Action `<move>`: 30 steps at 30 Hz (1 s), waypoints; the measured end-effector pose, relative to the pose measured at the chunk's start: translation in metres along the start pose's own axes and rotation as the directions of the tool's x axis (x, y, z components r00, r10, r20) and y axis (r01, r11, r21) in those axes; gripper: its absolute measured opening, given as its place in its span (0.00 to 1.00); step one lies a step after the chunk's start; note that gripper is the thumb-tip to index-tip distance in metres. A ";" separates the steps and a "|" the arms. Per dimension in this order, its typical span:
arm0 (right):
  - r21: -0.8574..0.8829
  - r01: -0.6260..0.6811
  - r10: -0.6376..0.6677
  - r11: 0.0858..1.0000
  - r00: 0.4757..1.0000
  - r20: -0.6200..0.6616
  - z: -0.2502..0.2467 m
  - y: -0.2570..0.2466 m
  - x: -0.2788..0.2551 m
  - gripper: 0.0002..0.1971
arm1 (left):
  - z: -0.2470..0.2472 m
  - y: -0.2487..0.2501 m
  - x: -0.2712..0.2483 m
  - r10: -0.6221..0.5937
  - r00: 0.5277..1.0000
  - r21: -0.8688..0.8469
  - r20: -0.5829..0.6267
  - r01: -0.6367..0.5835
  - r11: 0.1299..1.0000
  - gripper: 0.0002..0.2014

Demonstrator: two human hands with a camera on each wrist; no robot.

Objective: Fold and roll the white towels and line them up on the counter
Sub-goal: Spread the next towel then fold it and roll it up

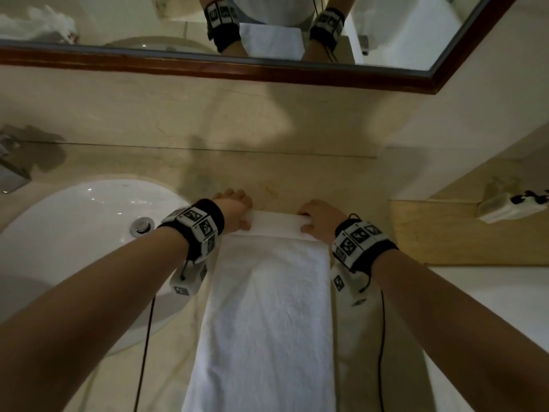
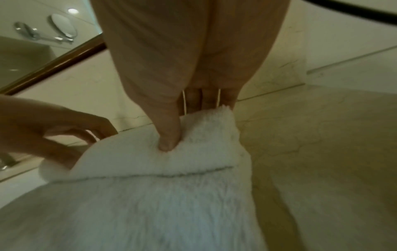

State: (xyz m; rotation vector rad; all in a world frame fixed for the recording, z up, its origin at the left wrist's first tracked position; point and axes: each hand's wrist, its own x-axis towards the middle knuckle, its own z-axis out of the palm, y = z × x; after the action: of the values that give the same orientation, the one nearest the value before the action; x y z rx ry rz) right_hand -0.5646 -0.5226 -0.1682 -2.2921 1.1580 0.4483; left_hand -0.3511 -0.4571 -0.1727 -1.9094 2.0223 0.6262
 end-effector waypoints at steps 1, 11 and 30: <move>-0.026 0.011 -0.012 1.000 1.000 -0.020 0.003 -0.001 -0.001 0.21 | 0.000 0.000 0.000 0.008 1.000 0.002 0.011 -0.008 1.000 0.24; -0.218 0.207 -0.285 0.954 0.853 -0.436 0.037 -0.001 -0.024 0.16 | 0.015 0.005 -0.034 0.214 0.948 0.261 -0.237 -0.150 0.954 0.20; 0.084 -0.003 -0.001 0.996 0.999 0.052 0.018 -0.012 -0.031 0.24 | 0.021 0.012 -0.035 0.011 0.998 -0.091 0.067 -0.005 0.996 0.24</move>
State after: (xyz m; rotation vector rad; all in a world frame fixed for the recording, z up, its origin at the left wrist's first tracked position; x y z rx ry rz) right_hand -0.5740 -0.4863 -0.1628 -2.1958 1.1315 0.4483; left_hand -0.3619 -0.4159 -0.1719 -1.9043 1.9922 0.7869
